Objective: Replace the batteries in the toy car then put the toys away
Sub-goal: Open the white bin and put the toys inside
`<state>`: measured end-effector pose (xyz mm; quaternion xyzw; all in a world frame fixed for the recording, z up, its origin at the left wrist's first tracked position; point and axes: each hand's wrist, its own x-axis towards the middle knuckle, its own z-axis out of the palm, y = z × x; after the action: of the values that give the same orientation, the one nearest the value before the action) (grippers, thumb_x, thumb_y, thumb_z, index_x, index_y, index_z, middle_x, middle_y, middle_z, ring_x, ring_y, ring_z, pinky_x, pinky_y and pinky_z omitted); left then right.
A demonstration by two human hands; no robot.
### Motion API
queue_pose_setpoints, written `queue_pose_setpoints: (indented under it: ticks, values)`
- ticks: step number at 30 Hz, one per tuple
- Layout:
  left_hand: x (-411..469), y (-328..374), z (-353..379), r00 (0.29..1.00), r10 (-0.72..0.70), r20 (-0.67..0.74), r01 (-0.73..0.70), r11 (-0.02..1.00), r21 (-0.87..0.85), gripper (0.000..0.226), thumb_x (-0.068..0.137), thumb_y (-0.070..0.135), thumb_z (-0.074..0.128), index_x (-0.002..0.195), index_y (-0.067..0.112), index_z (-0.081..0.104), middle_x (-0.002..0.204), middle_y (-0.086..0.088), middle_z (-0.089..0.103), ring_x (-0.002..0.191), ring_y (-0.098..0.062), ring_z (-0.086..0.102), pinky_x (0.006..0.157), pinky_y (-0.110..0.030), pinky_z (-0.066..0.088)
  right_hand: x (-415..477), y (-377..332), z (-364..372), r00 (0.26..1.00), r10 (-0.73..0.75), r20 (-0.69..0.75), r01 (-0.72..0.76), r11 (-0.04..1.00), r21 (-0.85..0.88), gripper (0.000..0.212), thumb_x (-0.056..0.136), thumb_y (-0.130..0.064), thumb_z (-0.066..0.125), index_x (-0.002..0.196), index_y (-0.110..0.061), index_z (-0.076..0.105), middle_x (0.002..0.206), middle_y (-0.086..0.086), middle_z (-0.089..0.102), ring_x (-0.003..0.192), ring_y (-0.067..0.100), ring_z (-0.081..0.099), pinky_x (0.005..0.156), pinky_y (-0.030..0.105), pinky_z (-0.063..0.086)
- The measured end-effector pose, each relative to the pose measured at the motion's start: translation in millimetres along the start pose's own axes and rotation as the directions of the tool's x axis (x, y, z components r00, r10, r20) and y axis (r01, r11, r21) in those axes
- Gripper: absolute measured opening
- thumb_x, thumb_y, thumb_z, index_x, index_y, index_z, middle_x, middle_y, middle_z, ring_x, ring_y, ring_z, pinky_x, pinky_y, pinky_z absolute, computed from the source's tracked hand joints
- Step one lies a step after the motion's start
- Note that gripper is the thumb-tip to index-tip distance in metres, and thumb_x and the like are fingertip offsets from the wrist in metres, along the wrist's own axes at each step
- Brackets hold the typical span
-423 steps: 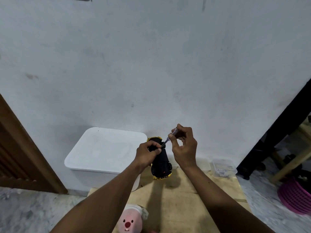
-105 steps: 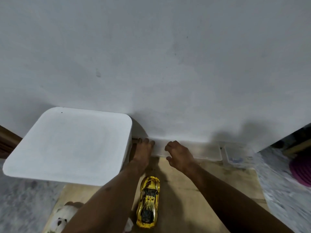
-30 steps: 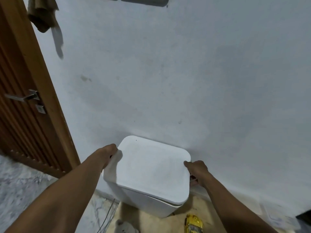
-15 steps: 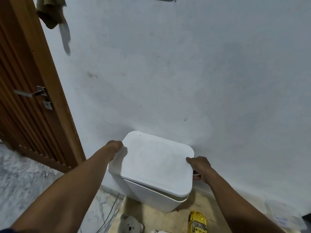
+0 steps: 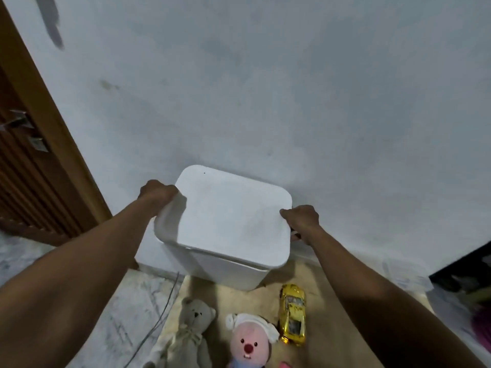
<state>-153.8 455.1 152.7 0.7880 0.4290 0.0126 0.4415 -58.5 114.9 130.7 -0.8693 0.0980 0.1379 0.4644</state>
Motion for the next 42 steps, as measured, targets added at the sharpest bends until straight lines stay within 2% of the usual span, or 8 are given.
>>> queue_pose_setpoints:
  ticks: [5, 11, 18, 22, 25, 29, 39, 42]
  values:
    - [-35.0, 25.3, 11.0, 0.974, 0.053, 0.22, -0.073, 0.994, 0.082, 0.034, 0.086, 0.035, 0.068, 0.094, 0.002, 0.064, 0.09, -0.017, 0.071, 0.072, -0.033, 0.071, 0.06, -0.035, 0.059, -1.7, 22.6, -45.7, 0.993, -0.036, -0.116, 0.028, 0.997, -0.07, 0.037, 0.081, -0.039, 0.072, 0.064, -0.009, 0.059, 0.071, 0.008, 0.067, 0.065, 0.025, 0.066, 0.059, 0.037, 0.057]
    - [-91.6, 58.4, 70.2, 0.747, 0.004, 0.665, -0.093, 0.991, 0.099, 0.03, 0.095, 0.031, 0.064, 0.084, 0.003, 0.059, 0.07, -0.015, 0.06, 0.056, -0.028, 0.057, 0.055, -0.032, 0.057, -7.7, 98.8, -140.7, 0.969, 0.053, -0.242, -0.083, 0.99, -0.113, 0.045, 0.077, -0.045, 0.074, 0.058, -0.011, 0.053, 0.064, 0.004, 0.061, 0.064, 0.023, 0.062, 0.055, 0.028, 0.043]
    - [-174.9, 65.6, 216.0, 0.631, -0.028, 0.776, -0.173, 0.969, 0.176, 0.029, 0.1, 0.024, 0.056, 0.096, -0.004, 0.058, 0.074, -0.018, 0.059, 0.056, -0.028, 0.061, 0.055, -0.035, 0.059, -22.4, 220.5, -249.6, 0.93, 0.172, -0.325, -0.247, 0.947, -0.206, 0.047, 0.079, -0.052, 0.067, 0.061, -0.008, 0.06, 0.068, 0.007, 0.065, 0.066, 0.023, 0.064, 0.056, 0.028, 0.044]
    - [-211.4, 41.5, 296.9, 0.592, -0.088, 0.801, -0.117, 0.974, 0.193, 0.039, 0.095, 0.033, 0.063, 0.117, 0.001, 0.059, 0.104, -0.02, 0.065, 0.081, -0.035, 0.068, 0.072, -0.043, 0.062, -23.0, 294.4, -288.3, 0.911, 0.225, -0.346, -0.319, 0.916, -0.243, 0.046, 0.075, -0.052, 0.07, 0.059, -0.011, 0.06, 0.062, 0.009, 0.061, 0.061, 0.027, 0.065, 0.056, 0.035, 0.055]
    - [-236.3, 25.0, 338.1, 0.6, -0.119, 0.791, -0.066, 0.978, 0.197, 0.039, 0.094, 0.03, 0.064, 0.119, 0.003, 0.053, 0.117, -0.018, 0.064, 0.097, -0.038, 0.068, 0.074, -0.044, 0.061, -18.2, 335.9, -300.3, 0.902, 0.288, -0.322, -0.37, 0.901, -0.229, 0.043, 0.08, -0.045, 0.075, 0.073, -0.003, 0.068, 0.073, 0.013, 0.069, 0.067, 0.03, 0.067, 0.059, 0.038, 0.06]
    - [-259.0, 4.9, 379.6, 0.665, -0.172, 0.727, 0.0, 0.973, 0.23, 0.048, 0.093, 0.028, 0.064, 0.129, 0.001, 0.045, 0.105, -0.014, 0.06, 0.084, -0.028, 0.063, 0.059, -0.034, 0.055, -7.1, 386.4, -298.5, 0.903, 0.344, -0.257, -0.41, 0.869, -0.277, 0.048, 0.081, -0.054, 0.071, 0.083, -0.006, 0.071, 0.086, 0.012, 0.071, 0.069, 0.026, 0.066, 0.056, 0.033, 0.055]
    - [-258.5, -20.4, 428.7, 0.779, -0.165, 0.605, -0.003, 0.964, 0.267, 0.06, 0.086, 0.033, 0.069, 0.133, 0.002, 0.051, 0.129, -0.018, 0.058, 0.111, -0.035, 0.058, 0.084, -0.04, 0.052, -1.3, 410.4, -269.6, 0.932, 0.305, -0.195, -0.353, 0.885, -0.303, 0.051, 0.087, -0.052, 0.065, 0.108, -0.006, 0.071, 0.113, 0.018, 0.069, 0.107, 0.037, 0.064, 0.083, 0.036, 0.046]
    - [-253.9, -24.7, 431.6, 0.792, -0.154, 0.592, -0.001, 0.968, 0.253, 0.056, 0.086, 0.032, 0.069, 0.13, 0.001, 0.054, 0.126, -0.019, 0.06, 0.11, -0.036, 0.059, 0.078, -0.038, 0.052, -3.4, 406.0, -268.0, 0.947, 0.266, -0.179, -0.313, 0.887, -0.339, 0.061, 0.082, -0.06, 0.056, 0.109, -0.007, 0.071, 0.113, 0.018, 0.07, 0.108, 0.037, 0.064, 0.088, 0.038, 0.046]
